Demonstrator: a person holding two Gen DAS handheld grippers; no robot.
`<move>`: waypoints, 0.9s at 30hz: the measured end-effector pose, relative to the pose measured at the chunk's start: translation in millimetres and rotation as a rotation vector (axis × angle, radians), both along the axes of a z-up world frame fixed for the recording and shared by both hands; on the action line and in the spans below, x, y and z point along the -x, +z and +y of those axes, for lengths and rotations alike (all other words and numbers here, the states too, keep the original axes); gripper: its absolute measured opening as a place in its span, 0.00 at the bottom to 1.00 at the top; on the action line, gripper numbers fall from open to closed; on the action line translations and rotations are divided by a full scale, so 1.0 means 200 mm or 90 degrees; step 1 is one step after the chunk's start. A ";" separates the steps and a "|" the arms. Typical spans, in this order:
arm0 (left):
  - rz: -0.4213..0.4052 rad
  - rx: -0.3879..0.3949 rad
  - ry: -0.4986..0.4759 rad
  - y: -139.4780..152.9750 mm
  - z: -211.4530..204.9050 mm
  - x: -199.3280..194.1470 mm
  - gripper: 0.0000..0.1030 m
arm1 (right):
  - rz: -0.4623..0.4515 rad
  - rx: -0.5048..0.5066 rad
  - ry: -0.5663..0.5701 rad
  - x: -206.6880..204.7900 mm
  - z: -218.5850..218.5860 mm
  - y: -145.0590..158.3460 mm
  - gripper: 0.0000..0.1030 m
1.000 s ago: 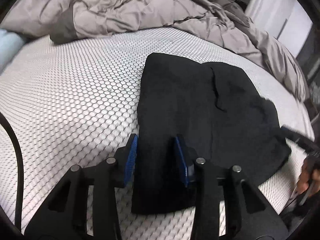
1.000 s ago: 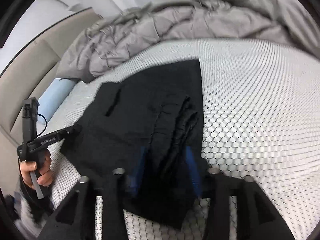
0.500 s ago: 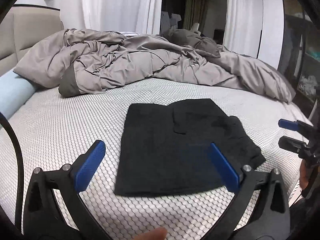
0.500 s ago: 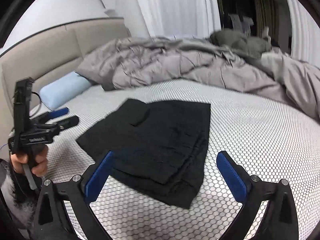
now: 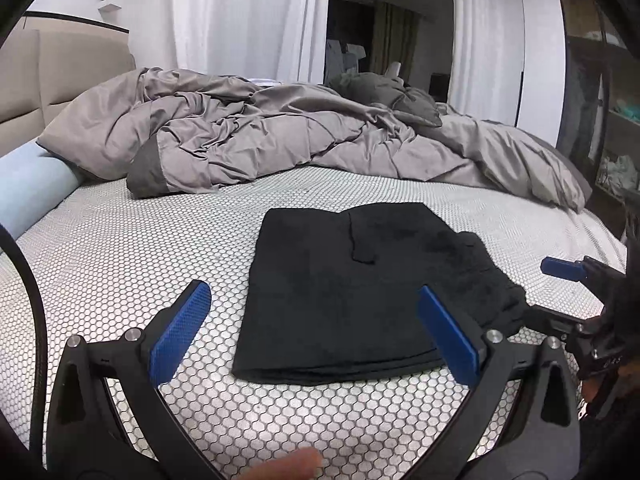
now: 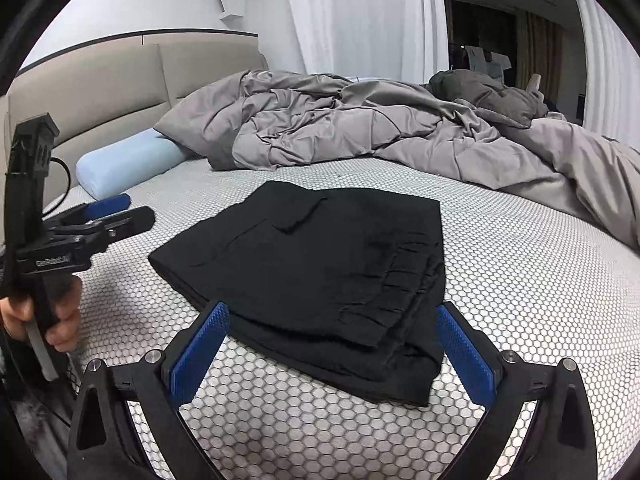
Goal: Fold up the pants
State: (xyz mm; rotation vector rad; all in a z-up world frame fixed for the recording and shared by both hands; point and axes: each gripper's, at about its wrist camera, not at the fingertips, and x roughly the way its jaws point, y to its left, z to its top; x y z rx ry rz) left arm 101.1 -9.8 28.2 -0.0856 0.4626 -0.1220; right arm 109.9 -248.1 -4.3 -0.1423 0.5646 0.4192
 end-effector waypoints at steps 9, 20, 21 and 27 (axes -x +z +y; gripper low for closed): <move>0.003 -0.009 -0.008 -0.02 -0.01 -0.03 0.99 | -0.050 -0.035 -0.003 0.06 -0.03 0.08 1.00; 0.005 -0.027 -0.014 -0.04 -0.01 -0.07 1.00 | -0.044 -0.085 -0.040 0.02 -0.13 0.11 1.00; 0.003 -0.027 -0.013 -0.04 -0.02 -0.06 0.99 | -0.043 -0.085 -0.040 0.02 -0.13 0.11 1.00; -0.001 -0.028 -0.013 -0.04 0.00 -0.07 0.99 | -0.052 -0.076 -0.046 0.03 -0.13 0.11 1.00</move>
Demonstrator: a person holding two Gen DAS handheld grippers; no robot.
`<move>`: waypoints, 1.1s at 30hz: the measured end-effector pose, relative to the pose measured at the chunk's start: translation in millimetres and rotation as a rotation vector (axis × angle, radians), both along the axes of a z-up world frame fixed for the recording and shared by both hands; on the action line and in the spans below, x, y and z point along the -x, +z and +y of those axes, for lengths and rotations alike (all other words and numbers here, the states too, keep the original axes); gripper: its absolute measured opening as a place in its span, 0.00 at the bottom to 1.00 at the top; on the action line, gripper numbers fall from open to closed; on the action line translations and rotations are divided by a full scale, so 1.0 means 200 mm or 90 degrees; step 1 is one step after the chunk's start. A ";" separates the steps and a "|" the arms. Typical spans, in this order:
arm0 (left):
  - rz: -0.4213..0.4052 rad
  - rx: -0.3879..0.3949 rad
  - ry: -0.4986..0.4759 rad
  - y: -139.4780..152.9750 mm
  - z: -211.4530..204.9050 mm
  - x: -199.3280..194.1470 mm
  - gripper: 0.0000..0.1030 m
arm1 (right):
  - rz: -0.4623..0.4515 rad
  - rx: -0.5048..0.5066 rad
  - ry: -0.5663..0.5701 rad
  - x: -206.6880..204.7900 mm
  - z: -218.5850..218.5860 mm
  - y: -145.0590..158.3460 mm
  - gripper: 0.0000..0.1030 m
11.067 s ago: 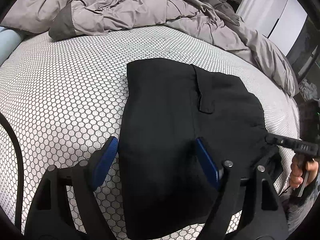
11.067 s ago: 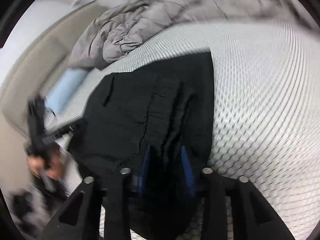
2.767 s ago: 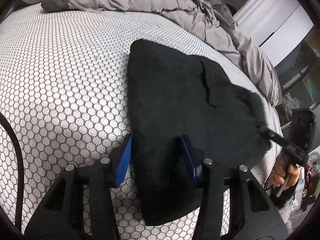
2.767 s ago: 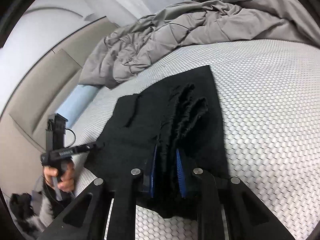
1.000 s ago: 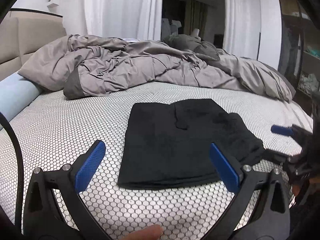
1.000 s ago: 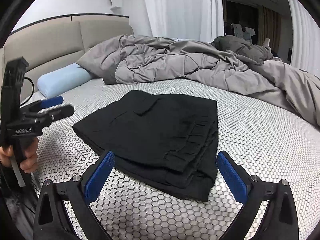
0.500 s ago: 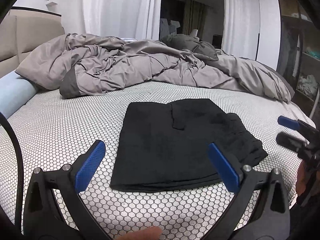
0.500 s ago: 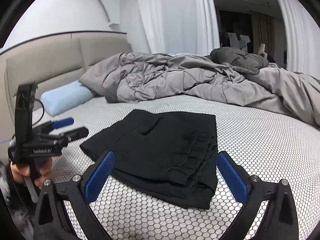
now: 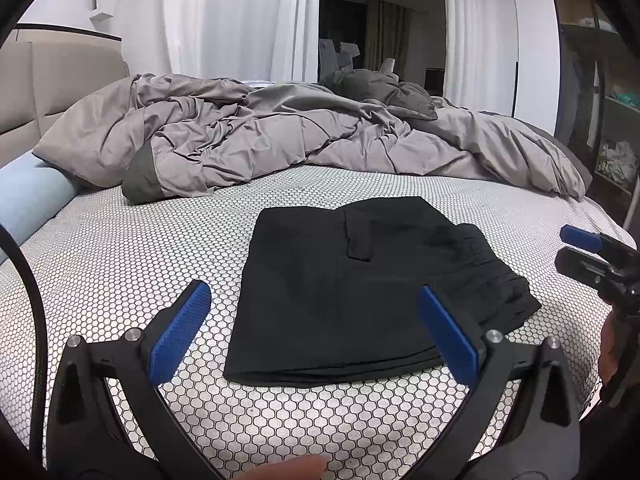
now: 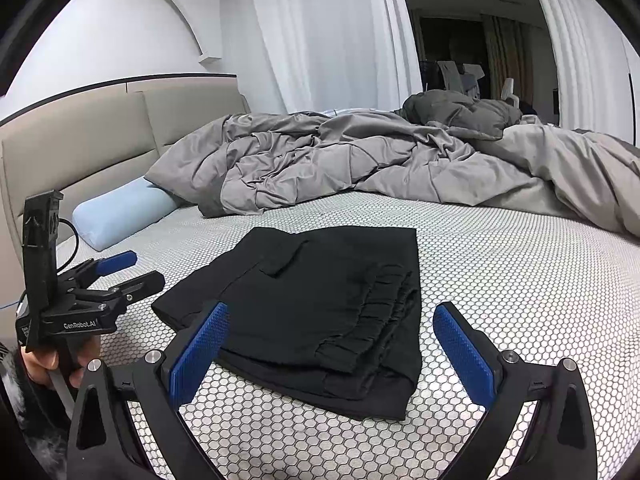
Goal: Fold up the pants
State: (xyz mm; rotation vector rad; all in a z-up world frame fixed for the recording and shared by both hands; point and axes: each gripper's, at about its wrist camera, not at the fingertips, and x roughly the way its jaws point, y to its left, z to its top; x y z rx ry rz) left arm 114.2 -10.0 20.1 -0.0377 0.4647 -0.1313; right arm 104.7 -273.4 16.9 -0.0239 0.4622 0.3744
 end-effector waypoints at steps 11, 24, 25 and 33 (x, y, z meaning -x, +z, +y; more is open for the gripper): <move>-0.006 0.001 0.008 0.01 0.03 0.00 0.99 | -0.004 0.006 0.002 0.01 0.01 0.00 1.00; -0.014 -0.002 0.009 0.02 0.01 0.03 0.99 | -0.008 0.008 0.000 0.02 -0.01 0.00 1.00; -0.015 -0.002 0.011 0.02 0.02 0.03 0.99 | -0.007 0.007 -0.001 0.02 -0.01 0.00 1.00; -0.015 0.002 0.008 0.03 0.03 0.04 0.99 | -0.012 0.012 -0.001 0.02 -0.01 0.00 1.00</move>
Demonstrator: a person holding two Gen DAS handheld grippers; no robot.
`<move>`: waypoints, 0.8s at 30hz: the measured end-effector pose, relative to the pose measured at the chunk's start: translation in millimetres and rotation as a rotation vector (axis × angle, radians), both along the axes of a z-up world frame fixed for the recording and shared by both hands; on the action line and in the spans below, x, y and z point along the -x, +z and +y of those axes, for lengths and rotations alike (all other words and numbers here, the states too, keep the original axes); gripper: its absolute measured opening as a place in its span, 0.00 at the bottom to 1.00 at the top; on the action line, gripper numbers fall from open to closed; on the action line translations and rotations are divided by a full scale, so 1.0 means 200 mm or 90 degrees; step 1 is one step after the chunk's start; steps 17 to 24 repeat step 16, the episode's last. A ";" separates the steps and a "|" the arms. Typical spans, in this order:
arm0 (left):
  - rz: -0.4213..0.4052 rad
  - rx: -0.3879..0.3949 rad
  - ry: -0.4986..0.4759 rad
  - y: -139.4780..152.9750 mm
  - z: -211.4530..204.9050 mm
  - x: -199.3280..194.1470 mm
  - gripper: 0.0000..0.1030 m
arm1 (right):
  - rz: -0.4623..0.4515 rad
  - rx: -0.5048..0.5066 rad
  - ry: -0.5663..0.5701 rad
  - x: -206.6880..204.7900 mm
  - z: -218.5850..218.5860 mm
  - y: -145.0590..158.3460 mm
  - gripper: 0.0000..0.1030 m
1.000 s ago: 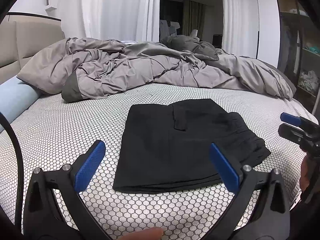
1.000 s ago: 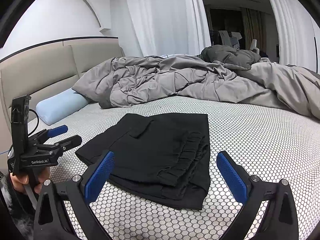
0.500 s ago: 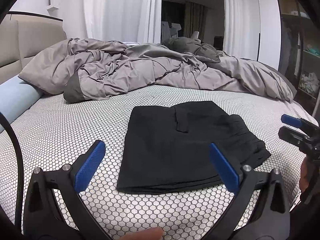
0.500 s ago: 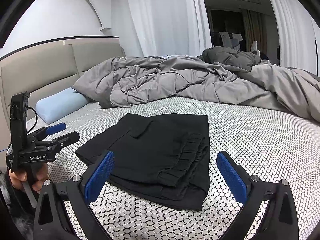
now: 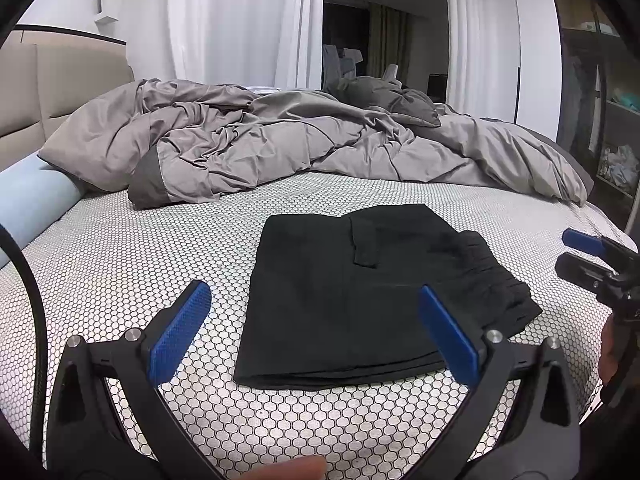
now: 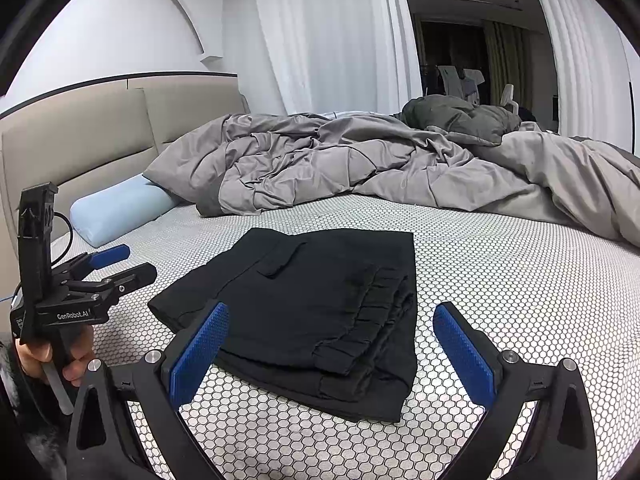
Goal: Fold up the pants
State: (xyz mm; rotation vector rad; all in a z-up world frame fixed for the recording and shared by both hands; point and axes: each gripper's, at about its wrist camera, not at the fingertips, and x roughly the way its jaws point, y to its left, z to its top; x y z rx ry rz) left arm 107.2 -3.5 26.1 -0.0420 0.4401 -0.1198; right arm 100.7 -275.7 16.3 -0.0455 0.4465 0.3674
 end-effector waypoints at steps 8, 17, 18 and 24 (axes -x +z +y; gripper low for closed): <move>0.000 -0.002 -0.007 0.00 0.01 0.00 0.99 | -0.001 0.011 0.006 0.00 0.01 0.00 1.00; -0.007 -0.008 -0.019 -0.01 0.01 -0.01 0.99 | 0.005 0.019 0.008 -0.01 0.02 -0.02 1.00; -0.007 -0.008 -0.019 -0.01 0.01 -0.01 0.99 | 0.005 0.019 0.008 -0.01 0.02 -0.02 1.00; -0.007 -0.008 -0.019 -0.01 0.01 -0.01 0.99 | 0.005 0.019 0.008 -0.01 0.02 -0.02 1.00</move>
